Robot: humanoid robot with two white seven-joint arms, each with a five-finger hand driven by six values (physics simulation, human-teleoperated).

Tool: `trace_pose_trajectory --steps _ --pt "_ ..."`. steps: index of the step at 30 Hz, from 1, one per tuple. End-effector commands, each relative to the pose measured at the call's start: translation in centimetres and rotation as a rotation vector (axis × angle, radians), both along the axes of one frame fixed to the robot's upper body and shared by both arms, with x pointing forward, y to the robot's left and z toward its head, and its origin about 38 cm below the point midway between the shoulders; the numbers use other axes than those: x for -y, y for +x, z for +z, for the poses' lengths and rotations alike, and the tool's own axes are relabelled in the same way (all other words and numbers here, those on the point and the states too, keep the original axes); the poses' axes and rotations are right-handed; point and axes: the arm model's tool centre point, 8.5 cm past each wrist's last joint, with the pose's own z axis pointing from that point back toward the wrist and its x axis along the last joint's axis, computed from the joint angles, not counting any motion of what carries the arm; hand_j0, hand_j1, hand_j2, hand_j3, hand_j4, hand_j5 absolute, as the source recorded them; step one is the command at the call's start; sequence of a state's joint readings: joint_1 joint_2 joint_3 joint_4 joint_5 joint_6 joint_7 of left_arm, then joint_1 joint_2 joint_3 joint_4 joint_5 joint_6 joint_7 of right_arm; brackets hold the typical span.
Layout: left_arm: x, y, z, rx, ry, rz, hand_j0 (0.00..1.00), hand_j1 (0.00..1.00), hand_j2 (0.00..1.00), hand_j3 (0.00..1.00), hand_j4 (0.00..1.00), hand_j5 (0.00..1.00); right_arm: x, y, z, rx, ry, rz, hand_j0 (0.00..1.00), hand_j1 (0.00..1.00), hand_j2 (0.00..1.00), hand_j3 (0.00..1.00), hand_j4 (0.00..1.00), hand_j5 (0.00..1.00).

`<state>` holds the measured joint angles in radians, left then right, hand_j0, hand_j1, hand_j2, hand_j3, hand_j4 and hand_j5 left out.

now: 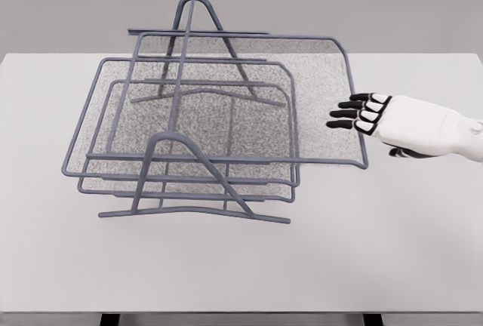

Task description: Pull out the upper folder box with right arm

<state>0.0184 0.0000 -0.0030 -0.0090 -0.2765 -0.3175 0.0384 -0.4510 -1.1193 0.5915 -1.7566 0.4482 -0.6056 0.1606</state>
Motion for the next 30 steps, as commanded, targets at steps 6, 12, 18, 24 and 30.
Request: trace_pose_trajectory --steps 6,12,18,24,30 --pt "0.0 0.1 0.0 0.002 0.000 0.000 1.00 1.00 1.00 1.00 1.00 1.00 3.2 0.3 0.6 0.073 -0.140 -0.069 1.00 1.00 1.00 1.00 1.00 1.00" --pt "0.0 0.0 0.0 0.000 0.000 0.000 1.00 1.00 1.00 1.00 1.00 1.00 4.2 0.5 2.6 0.103 -0.131 -0.096 1.00 1.00 1.00 1.00 1.00 1.00" --pt "0.0 0.0 0.0 0.000 0.000 0.000 1.00 1.00 1.00 1.00 1.00 1.00 7.8 -0.3 11.4 0.197 -0.084 -0.180 1.00 1.00 1.00 1.00 1.00 1.00" --pt "0.0 0.0 0.0 0.000 0.000 0.000 1.00 1.00 1.00 1.00 1.00 1.00 7.7 -0.9 15.0 0.240 0.006 -0.178 1.00 1.00 1.00 1.00 1.00 1.00" --pt "0.0 0.0 0.0 0.000 0.000 0.000 1.00 1.00 1.00 1.00 1.00 1.00 5.0 -0.1 10.3 0.173 0.098 -0.117 1.00 1.00 1.00 1.00 1.00 1.00"
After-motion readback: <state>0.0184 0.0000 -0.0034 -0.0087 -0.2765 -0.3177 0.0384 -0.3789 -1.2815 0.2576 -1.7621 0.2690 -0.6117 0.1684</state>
